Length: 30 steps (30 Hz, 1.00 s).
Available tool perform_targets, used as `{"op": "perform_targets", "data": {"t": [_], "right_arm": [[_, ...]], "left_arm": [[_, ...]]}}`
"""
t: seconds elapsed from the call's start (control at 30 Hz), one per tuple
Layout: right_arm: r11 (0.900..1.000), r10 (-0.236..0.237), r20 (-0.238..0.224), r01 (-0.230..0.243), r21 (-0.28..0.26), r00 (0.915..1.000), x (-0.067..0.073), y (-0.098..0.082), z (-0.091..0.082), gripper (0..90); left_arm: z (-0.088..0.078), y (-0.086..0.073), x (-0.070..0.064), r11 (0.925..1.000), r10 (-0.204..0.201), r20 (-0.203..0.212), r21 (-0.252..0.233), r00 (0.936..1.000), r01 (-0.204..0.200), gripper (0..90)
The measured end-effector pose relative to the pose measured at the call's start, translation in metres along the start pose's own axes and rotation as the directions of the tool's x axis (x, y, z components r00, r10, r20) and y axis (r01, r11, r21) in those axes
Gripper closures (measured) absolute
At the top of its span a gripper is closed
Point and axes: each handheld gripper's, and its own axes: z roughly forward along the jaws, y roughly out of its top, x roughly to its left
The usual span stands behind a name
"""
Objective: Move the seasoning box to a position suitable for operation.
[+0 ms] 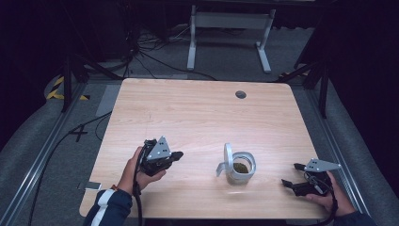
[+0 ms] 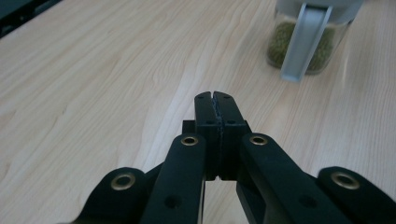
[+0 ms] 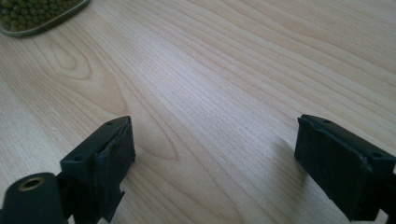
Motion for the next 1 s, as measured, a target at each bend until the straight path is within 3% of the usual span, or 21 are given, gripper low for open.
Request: {"op": "perform_targets", "data": {"t": [0.4,0.6,1.0], "right_arm": [[1.0,0.0,0.0,0.0,0.0,1.0,0.0,0.0,0.0,11.8],[1.0,0.0,0.0,0.0,0.0,1.0,0.0,0.0,0.0,11.8],[1.0,0.0,0.0,0.0,0.0,1.0,0.0,0.0,0.0,11.8]], "left_arm": [[0.026,0.04,-0.019,0.9956,0.084,0.065,-0.047,0.9944,-0.081,90.0],[0.035,0.054,-0.022,0.994,0.093,0.1,-0.067,0.9906,-0.086,90.0],[0.051,0.082,-0.035,0.9865,0.149,0.143,-0.089,0.9784,-0.138,90.0]]}}
